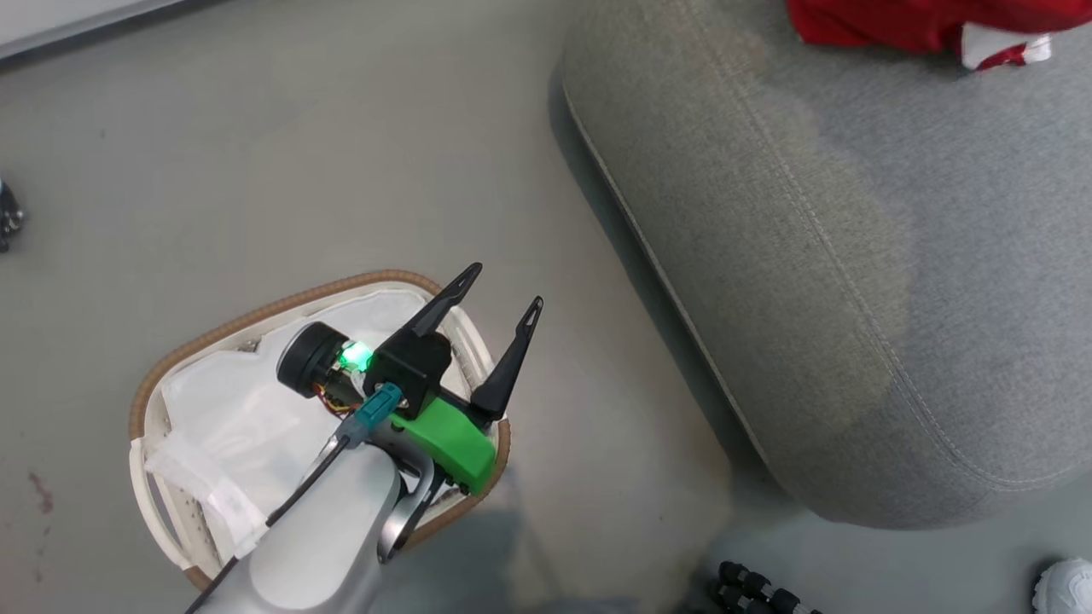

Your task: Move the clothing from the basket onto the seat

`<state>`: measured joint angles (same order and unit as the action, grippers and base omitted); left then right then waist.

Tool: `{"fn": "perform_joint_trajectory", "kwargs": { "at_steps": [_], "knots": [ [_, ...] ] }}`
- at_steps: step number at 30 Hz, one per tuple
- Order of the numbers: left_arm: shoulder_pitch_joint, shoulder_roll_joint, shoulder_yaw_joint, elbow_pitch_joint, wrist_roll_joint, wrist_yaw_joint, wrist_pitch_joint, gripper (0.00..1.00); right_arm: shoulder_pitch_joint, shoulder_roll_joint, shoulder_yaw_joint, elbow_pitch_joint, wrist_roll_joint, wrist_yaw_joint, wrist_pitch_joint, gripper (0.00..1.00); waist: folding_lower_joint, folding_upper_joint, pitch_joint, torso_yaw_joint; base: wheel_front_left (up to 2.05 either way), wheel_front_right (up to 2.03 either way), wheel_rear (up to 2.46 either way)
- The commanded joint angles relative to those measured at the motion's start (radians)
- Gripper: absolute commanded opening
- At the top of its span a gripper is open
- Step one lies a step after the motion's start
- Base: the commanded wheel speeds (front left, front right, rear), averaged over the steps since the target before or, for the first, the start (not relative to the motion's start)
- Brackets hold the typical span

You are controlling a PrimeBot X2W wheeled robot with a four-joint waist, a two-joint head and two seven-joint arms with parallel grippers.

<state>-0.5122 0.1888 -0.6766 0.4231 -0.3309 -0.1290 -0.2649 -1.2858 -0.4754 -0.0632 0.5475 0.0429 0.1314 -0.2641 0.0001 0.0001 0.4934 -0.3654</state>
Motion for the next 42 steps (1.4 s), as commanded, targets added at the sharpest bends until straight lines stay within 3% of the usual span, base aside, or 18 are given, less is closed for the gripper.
{"fn": "perform_joint_trajectory", "kwargs": {
  "at_steps": [1,5,8,22,24,25,26,27,28,36,42],
  "knots": [
    [-0.02,0.009,0.004,-0.009,0.009,-0.003,0.001,1.0,-0.022,-0.03,-0.014,0.033,-0.012,-0.001,0.0,0.0,-0.0001,-0.0001,0.061,0.047,0.0,0.0,0.0],
    [-0.031,0.016,0.014,-0.019,0.015,-0.002,0.001,1.0,-0.008,-0.086,-0.045,0.101,-0.028,-0.001,0.0,0.0,-0.0001,-0.0001,0.099,0.066,0.0,0.0,0.0],
    [-0.037,0.022,0.019,-0.023,0.022,-0.001,0.001,1.0,0.044,-0.092,-0.081,0.153,-0.028,-0.001,0.0,0.0,-0.0001,-0.0001,0.124,0.073,0.0,0.0,0.0],
    [-0.03,0.04,0.032,-0.025,0.024,0.006,0.001,1.0,0.342,0.084,-0.217,0.253,-0.072,-0.001,0.0,0.0,-0.0001,-0.0001,0.154,0.062,0.0,0.0,0.0],
    [-0.026,0.039,0.033,-0.024,0.023,0.007,0.001,1.0,0.367,0.104,-0.224,0.241,-0.081,-0.001,0.0,0.14,-0.0001,-0.0001,0.147,0.059,0.0,0.0,0.0],
    [-0.023,0.037,0.033,-0.024,0.022,0.007,0.001,1.0,0.382,0.117,-0.23,0.234,-0.084,-0.001,0.0,0.38,-0.0001,-0.0001,0.143,0.058,0.0,0.0,0.0],
    [-0.021,0.036,0.034,-0.025,0.021,0.008,0.001,1.0,0.396,0.126,-0.235,0.224,-0.087,-0.001,0.0,0.5,-0.0001,-0.0001,0.138,0.057,0.0,0.0,0.0],
    [-0.019,0.035,0.035,-0.025,0.02,0.008,0.001,1.0,0.407,0.133,-0.238,0.215,-0.089,-0.001,0.0,0.89,-0.0001,-0.0001,0.134,0.056,0.0,0.0,0.0],
    [-0.016,0.033,0.037,-0.027,0.019,0.008,0.001,1.0,0.421,0.143,-0.24,0.202,-0.091,-0.001,0.0,1.0,-0.0001,-0.0001,0.128,0.056,0.0,0.0,0.0],
    [0.009,0.003,0.047,-0.036,0.002,0.004,0.001,1.0,0.532,0.172,-0.207,0.12,-0.088,-0.001,0.0,1.0,-0.0001,-0.0001,0.052,0.067,0.0,0.0,0.0],
    [0.033,-0.032,0.067,-0.039,-0.01,0.001,0.001,1.0,0.589,0.155,-0.171,0.067,-0.085,-0.001,0.0,1.0,-0.0001,-0.0001,-0.033,0.097,0.0,0.0,0.0]
  ]
}}
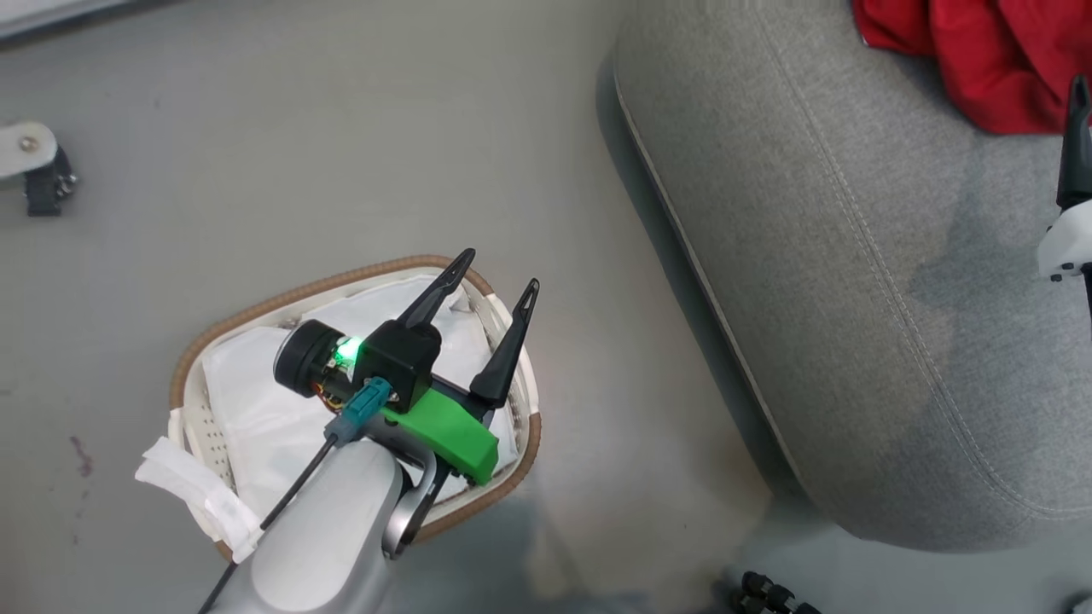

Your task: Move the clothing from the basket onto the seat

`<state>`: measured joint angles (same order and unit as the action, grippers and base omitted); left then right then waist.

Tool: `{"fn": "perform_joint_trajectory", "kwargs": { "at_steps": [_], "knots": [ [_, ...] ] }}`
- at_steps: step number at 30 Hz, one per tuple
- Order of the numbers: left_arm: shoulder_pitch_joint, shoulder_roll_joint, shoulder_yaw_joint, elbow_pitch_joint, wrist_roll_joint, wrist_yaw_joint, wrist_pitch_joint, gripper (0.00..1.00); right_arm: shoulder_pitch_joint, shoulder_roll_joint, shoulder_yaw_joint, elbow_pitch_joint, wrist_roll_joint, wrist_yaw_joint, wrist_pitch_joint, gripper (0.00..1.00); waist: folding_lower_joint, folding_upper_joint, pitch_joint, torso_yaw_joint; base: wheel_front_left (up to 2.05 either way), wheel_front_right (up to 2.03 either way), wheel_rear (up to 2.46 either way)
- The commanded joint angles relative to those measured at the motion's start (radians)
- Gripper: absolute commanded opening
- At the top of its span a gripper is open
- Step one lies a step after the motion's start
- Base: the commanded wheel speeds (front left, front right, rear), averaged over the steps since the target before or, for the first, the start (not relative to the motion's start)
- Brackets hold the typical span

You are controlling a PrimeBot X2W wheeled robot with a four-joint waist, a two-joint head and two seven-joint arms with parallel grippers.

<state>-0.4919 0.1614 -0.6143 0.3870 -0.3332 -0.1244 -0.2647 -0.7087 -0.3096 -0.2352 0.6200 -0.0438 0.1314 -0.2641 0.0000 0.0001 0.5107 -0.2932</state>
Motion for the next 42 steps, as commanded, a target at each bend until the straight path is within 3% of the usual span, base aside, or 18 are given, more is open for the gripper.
{"fn": "perform_joint_trajectory", "kwargs": {
  "at_steps": [1,8,13,22,33,42],
  "knots": [
    [0.018,-0.011,0.01,-0.003,-0.01,-0.004,0.001,1.0,0.016,-0.014,0.006,-0.012,0.0,-0.001,0.0,1.0,0.0,-0.0001,-0.065,0.032,0.0,0.0,0.0],
    [0.07,-0.057,0.079,-0.005,-0.022,-0.005,0.001,1.0,0.009,-0.042,0.053,-0.039,0.006,-0.001,0.0,1.0,0.0,-0.0001,-0.186,0.101,0.0,0.0,0.0],
    [0.122,-0.081,0.167,-0.023,-0.02,0.002,0.001,1.0,0.013,-0.027,0.081,-0.052,0.013,-0.001,0.0,1.0,0.0,-0.0001,-0.259,0.161,0.0,0.0,0.0],
    [0.232,-0.103,0.345,-0.058,0.009,0.021,0.001,1.0,0.084,0.062,0.098,-0.108,0.044,-0.001,0.0,1.0,0.0,-0.0001,-0.354,0.27,0.0,0.0,0.0],
    [0.366,-0.11,0.51,-0.069,0.018,0.027,0.001,1.0,0.313,0.238,0.127,-0.244,0.103,-0.001,0.0,1.0,0.0,-0.0001,-0.433,0.34,0.0,0.0,0.0],
    [0.456,-0.11,0.534,-0.071,-0.018,0.038,0.001,1.0,0.493,0.257,0.167,-0.276,0.234,-0.001,0.0,1.0,0.0,-0.0001,-0.473,0.351,0.0,0.0,0.0]
  ]
}}
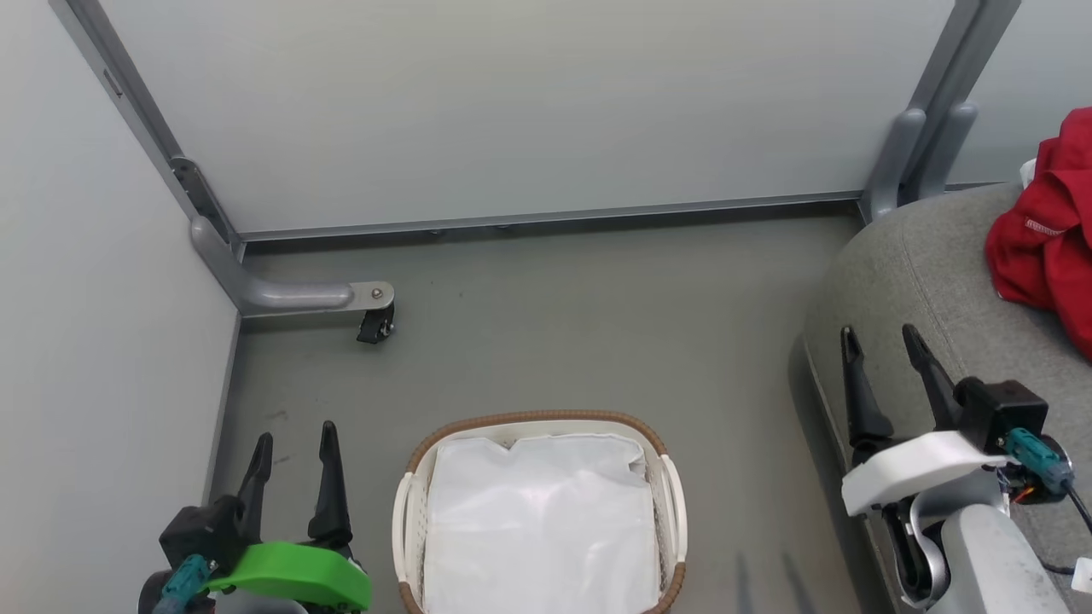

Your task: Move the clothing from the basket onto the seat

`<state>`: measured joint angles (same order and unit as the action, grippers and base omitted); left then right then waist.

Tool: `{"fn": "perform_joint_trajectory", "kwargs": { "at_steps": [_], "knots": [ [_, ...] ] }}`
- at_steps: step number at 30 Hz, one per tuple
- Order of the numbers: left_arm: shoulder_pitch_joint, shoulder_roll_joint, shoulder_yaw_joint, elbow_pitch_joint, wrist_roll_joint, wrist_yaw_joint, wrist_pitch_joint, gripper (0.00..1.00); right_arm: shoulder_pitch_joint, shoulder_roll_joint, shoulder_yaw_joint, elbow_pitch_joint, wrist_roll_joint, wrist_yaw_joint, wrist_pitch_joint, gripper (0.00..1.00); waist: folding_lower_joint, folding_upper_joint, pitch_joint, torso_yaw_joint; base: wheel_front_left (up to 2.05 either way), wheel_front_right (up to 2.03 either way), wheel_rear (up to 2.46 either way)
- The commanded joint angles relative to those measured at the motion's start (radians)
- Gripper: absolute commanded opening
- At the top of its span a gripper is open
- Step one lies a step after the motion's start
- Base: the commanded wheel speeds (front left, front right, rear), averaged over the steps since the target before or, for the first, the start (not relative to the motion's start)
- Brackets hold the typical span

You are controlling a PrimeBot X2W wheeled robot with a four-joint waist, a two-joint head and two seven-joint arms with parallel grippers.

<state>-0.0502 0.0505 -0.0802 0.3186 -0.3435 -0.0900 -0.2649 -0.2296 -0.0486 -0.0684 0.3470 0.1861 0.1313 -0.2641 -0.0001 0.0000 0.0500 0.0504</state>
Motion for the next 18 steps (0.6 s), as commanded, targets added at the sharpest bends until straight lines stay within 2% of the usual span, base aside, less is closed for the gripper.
{"fn": "perform_joint_trajectory", "kwargs": {
  "at_steps": [1,8,18],
  "knots": [
    [0.022,0.0,-0.001,-0.001,-0.012,0.003,0.001,1.0,0.028,-0.004,-0.002,-0.005,0.005,-0.001,0.0,1.0,0.0001,0.0,-0.017,0.006,0.0,0.0,0.0],
    [0.045,0.001,-0.01,0.016,-0.023,0.01,0.001,1.0,0.103,-0.004,0.019,-0.004,0.029,-0.001,0.0,1.0,0.0001,0.0,-0.032,-0.005,0.0,0.0,0.0],
    [0.037,0.001,-0.015,0.031,-0.024,0.01,0.001,1.0,0.115,-0.004,0.043,0.008,0.046,-0.001,0.0,1.0,0.0001,0.0,-0.032,-0.01,0.0,0.0,0.0]
  ]
}}
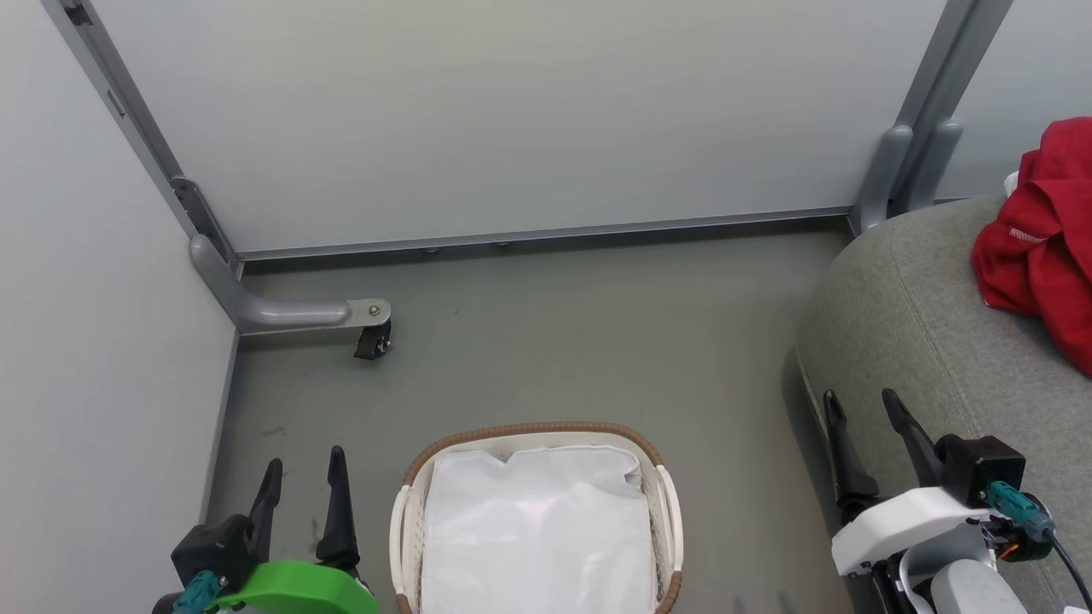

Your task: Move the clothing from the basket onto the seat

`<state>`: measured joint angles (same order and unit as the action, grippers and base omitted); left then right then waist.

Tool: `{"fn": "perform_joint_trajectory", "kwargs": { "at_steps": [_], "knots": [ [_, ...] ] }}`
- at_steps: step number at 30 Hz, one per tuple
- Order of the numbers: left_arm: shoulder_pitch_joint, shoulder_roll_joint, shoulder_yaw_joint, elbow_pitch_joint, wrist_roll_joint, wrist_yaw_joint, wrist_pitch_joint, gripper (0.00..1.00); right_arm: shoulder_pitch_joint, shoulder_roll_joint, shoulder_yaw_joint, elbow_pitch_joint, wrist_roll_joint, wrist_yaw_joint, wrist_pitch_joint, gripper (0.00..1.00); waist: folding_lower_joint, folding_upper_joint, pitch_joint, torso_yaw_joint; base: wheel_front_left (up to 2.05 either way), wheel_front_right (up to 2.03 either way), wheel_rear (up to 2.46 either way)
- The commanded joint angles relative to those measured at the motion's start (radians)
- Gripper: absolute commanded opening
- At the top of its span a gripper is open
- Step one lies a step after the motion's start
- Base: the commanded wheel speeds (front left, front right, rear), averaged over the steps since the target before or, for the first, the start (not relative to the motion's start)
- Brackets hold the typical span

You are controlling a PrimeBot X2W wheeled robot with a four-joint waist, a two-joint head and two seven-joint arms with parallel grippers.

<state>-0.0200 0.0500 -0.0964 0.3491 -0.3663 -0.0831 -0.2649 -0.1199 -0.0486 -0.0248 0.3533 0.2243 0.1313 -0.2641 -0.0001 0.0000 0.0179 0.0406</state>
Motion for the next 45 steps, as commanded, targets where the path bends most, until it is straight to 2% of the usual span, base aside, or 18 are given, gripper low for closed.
{"fn": "perform_joint_trajectory", "kwargs": {
  "at_steps": [1,10,11,15,26,45],
  "knots": [
    [0.006,0.001,0.0,0.003,-0.002,0.002,0.001,1.0,0.004,-0.004,0.0,0.003,0.008,-0.001,0.0,1.0,0.0001,0.0,-0.001,0.001,0.0,0.0,0.0],
    [-0.002,0.001,0.002,0.006,-0.012,-0.004,0.001,1.0,-0.001,-0.004,0.002,0.004,0.013,-0.001,0.0,1.0,0.0001,0.0,-0.004,0.004,0.0,0.0,0.0],
    [0.0,0.0,0.0,0.008,-0.01,-0.004,0.0,0.0,0.0,0.0,0.003,0.002,0.006,0.0,0.0,0.0,0.0001,0.0,-0.004,0.004,0.0,0.0,0.0],
    [0.001,-0.002,-0.001,0.04,-0.015,-0.004,0.002,0.0,0.015,0.008,0.002,0.032,0.011,0.0,0.004,0.0,0.0001,0.0,-0.005,0.003,0.0,0.0,0.0],
    [-0.015,-0.002,0.034,0.018,-0.211,-0.011,0.063,0.0,0.012,0.006,-0.014,0.01,0.231,0.0,0.065,0.0,0.0001,0.0,-0.006,-0.001,0.0,0.0,0.0],
    [-0.037,-0.001,0.079,-0.015,-0.473,-0.021,0.142,0.0,0.012,0.003,-0.032,-0.024,0.524,0.0,0.143,0.0,0.0001,0.0,-0.007,-0.007,0.0,0.0,0.0]
  ]
}}
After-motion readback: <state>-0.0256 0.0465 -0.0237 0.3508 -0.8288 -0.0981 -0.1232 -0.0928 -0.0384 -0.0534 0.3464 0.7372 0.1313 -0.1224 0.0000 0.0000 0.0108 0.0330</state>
